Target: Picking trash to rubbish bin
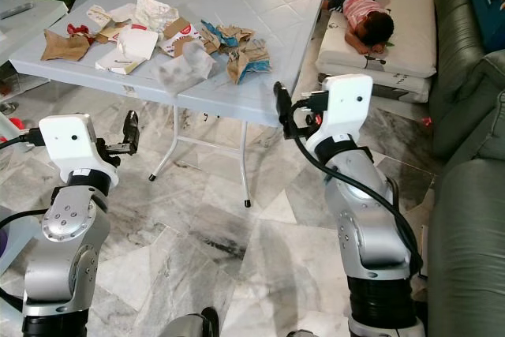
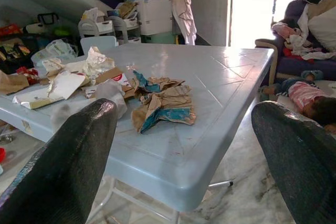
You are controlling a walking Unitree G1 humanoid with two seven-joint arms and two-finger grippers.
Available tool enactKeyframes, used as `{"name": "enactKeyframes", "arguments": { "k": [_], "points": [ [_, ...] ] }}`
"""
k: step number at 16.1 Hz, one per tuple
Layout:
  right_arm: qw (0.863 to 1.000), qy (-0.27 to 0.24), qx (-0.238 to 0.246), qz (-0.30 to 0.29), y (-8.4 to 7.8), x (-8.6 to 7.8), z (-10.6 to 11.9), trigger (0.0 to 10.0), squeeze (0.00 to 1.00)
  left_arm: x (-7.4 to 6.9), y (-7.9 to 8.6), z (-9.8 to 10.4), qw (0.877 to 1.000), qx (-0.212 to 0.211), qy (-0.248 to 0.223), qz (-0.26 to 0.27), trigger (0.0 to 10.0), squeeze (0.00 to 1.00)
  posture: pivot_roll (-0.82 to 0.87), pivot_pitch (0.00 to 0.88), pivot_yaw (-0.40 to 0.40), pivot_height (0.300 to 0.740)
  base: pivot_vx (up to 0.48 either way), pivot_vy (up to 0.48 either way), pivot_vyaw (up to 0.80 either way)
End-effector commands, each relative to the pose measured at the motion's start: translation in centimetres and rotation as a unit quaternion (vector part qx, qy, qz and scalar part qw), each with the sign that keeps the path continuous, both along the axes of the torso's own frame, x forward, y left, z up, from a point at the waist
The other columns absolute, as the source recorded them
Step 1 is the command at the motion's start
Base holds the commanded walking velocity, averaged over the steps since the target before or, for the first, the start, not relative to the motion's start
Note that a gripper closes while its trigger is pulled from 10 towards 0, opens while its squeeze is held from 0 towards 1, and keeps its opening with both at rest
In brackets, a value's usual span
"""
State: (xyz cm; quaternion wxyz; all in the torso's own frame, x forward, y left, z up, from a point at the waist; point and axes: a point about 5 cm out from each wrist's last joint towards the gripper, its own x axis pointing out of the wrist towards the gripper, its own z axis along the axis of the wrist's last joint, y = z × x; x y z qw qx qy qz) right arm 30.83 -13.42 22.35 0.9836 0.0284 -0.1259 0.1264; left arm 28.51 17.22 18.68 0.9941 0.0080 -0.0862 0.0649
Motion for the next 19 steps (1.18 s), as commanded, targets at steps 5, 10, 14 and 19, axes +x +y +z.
{"name": "enactKeyframes", "arguments": {
  "k": [5, 10, 14, 19],
  "points": [
    [1.000, -0.009, -0.001, 0.013, 0.33, -0.28, 0.13, 10.0, 1.00, -0.09, 0.26, 0.25, 1.000, -0.024, -0.008, 0.009, 10.0, 1.00, 0.06, 0.158, 0.003, 0.740, 0.000, 0.000, 0.00],
    [0.999, -0.022, -0.015, 0.034, 0.96, -0.51, 0.35, 10.0, 0.00, 0.02, 0.10, 0.42, 1.000, -0.018, -0.010, 0.002, 10.0, 0.00, 0.06, 0.155, 0.003, 0.740, 0.000, 0.000, 0.00],
    [0.999, -0.026, -0.020, 0.036, 1.12, -0.73, 0.36, 10.0, 0.00, -0.02, -0.23, 0.42, 1.000, -0.024, -0.010, -0.010, 10.0, 0.00, 0.06, 0.159, 0.005, 0.740, 0.000, 0.000, 0.54],
    [0.999, -0.023, -0.012, 0.029, 0.87, -0.64, 0.27, 10.0, 0.00, -0.01, -0.38, 0.49, 0.999, -0.027, -0.013, -0.017, 10.0, 0.00, 0.06, 0.160, 0.007, 0.740, 0.048, 0.000, 0.24]
  ]
}}
